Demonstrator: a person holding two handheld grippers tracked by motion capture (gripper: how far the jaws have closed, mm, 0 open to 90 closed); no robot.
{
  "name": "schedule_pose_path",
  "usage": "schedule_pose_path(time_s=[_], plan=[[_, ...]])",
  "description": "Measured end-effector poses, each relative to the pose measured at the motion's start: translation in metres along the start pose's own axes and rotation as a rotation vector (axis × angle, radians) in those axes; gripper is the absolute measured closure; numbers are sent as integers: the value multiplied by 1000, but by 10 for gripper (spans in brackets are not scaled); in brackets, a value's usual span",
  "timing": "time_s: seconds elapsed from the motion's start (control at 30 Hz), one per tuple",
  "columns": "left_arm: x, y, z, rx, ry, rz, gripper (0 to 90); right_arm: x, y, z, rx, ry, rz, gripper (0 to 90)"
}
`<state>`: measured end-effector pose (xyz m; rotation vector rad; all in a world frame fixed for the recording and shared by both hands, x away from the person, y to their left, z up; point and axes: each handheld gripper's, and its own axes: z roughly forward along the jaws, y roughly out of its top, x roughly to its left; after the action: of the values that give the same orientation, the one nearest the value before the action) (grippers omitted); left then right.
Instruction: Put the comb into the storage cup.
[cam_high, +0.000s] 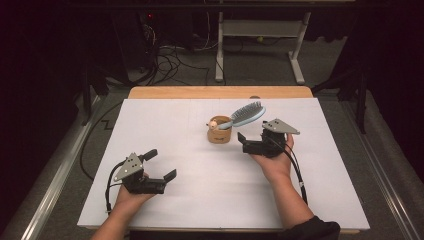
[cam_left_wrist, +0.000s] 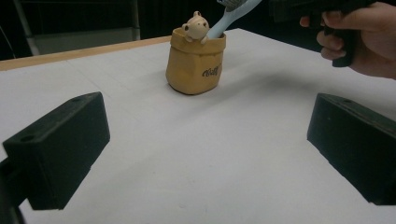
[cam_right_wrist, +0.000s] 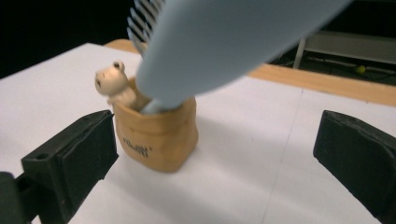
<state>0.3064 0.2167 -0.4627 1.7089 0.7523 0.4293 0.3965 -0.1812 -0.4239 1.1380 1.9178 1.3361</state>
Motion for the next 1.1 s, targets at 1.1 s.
schedule_pose_path(time_s=[1.1], plan=[[10, -5, -12, 32, 48, -39, 0, -31, -81, -134, -112, -39, -11, 2]])
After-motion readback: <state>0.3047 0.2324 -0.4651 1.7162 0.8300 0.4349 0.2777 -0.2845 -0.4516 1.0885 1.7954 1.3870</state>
